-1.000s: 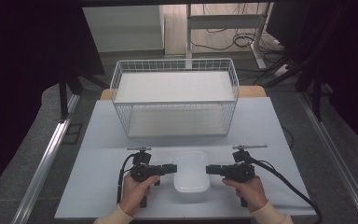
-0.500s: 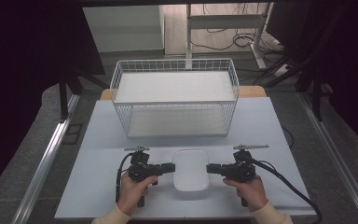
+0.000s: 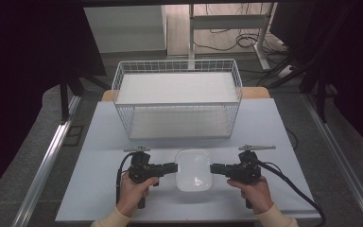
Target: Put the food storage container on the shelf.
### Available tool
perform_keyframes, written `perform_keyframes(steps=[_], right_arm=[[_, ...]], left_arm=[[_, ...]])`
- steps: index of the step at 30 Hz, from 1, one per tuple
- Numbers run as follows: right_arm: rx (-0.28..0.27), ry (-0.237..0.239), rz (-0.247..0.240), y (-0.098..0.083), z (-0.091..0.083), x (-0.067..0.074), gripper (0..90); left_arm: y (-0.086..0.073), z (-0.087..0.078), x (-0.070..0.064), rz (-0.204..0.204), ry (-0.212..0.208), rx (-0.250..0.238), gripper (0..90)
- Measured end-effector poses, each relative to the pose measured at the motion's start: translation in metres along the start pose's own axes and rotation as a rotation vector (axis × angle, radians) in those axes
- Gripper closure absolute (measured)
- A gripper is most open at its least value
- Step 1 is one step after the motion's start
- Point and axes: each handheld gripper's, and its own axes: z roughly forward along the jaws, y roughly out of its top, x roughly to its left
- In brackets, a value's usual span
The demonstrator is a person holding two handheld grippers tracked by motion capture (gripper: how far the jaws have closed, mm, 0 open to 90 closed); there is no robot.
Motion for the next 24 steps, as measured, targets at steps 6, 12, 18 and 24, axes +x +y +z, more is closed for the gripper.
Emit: perform_keyframes(steps=[6,12,18,24], right_arm=[[-0.015,-0.027,-0.059,0.009,-0.003,0.008,79.7],[-0.017,-0.029,-0.086,0.012,-0.002,0.012,79.6],[-0.025,-0.013,-0.103,0.021,-0.003,0.015,79.7],[-0.032,-0.022,-0.126,0.031,-0.004,0.017,79.7]], left_arm=[[0.007,-0.004,-0.004,0.023,0.010,-0.013,79.7],[0.010,-0.009,-0.005,0.044,0.015,-0.016,79.8],[0.018,-0.014,-0.006,0.054,0.012,-0.028,79.8],[0.027,-0.016,-0.007,0.065,0.018,-0.040,79.8]])
